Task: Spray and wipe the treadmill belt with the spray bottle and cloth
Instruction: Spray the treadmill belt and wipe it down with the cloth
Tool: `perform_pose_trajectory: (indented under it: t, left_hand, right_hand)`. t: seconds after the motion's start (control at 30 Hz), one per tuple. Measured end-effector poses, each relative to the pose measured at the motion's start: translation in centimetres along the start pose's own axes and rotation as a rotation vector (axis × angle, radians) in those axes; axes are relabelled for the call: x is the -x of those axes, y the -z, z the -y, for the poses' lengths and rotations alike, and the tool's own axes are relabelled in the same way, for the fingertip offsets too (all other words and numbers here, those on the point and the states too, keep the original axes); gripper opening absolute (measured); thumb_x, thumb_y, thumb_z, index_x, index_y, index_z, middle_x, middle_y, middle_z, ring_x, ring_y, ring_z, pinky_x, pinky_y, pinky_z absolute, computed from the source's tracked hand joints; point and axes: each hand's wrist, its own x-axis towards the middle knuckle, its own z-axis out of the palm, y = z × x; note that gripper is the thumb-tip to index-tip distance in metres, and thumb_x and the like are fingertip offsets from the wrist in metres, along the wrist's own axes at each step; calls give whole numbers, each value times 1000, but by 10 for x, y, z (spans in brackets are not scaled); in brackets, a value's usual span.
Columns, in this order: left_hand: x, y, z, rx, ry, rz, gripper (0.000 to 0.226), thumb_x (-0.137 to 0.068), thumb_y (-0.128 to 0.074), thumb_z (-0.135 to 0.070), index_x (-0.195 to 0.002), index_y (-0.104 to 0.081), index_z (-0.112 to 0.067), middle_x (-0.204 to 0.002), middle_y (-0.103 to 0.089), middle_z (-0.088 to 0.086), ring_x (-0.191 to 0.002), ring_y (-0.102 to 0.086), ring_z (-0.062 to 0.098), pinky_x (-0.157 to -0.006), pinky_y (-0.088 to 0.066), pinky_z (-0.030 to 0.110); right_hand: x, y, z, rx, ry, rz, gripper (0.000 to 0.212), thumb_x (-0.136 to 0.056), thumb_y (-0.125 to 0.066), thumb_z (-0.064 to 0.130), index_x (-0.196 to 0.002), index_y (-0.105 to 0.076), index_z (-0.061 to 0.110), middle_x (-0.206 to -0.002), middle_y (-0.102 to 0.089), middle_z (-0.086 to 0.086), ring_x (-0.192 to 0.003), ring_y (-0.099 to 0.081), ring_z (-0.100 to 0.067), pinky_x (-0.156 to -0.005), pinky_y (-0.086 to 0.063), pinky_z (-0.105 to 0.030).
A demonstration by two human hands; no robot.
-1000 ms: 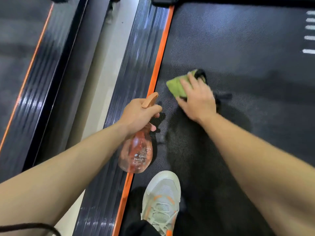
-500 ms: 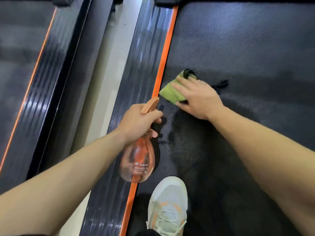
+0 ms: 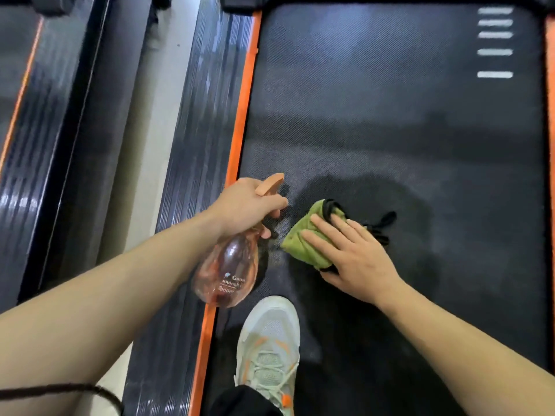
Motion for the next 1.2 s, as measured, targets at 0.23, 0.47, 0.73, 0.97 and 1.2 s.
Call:
perform_pose_trajectory:
  t: [0.23, 0.47, 0.73, 0.97, 1.2]
  left_hand:
    - [-3, -34, -26, -241, -40, 147, 20, -89, -69, -20, -88, -66, 0, -84, -76, 18, -44, -68, 23, -49, -49, 25]
    - [0, -65, -39, -368, -78, 193, 28, -86, -74, -23, -65, -56, -16, -59, -64, 4, -44, -70, 18, -50, -49, 24]
    - [11, -86, -43, -401, -92, 286, 31, -86, -75, -21, -62, -56, -15, -58, -67, 13, -44, -70, 18, -48, -48, 24]
    - [-3, -94, -56, -307, -134, 164, 27, -86, -75, -27, -96, -72, -3, -82, -72, 14, -50, -74, 21, -53, -51, 25]
    - [-16, -63, -60, -141, -72, 17, 33, -66, -72, -39, -85, -75, -12, -97, -81, 15, -51, -69, 34, -70, -56, 44]
  right_hand:
    - [74, -4, -1, -69, -514, -131, 71, -86, -52, 50, -152, -44, 26, -161, -38, -7, -140, -41, -38, -111, -37, -52]
    - [114, -19, 32, -98, -567, -124, 73, -84, -52, 48, -153, -42, 26, -162, -37, -8, -141, -42, -41, -111, -38, -55]
    - [126, -21, 52, -124, -763, -164, 70, -87, -47, 51, -152, -44, 24, -163, -36, -7, -139, -42, -39, -113, -33, -52]
    - [48, 17, -98, -99, -834, -224, 65, -92, -52, 49, -148, -41, 19, -160, -35, -12, -132, -44, -42, -104, -44, -55]
    - [4, 5, -27, -74, -672, -221, 74, -83, -57, 47, -152, -39, 28, -162, -32, -13, -133, -41, -42, -111, -34, -52]
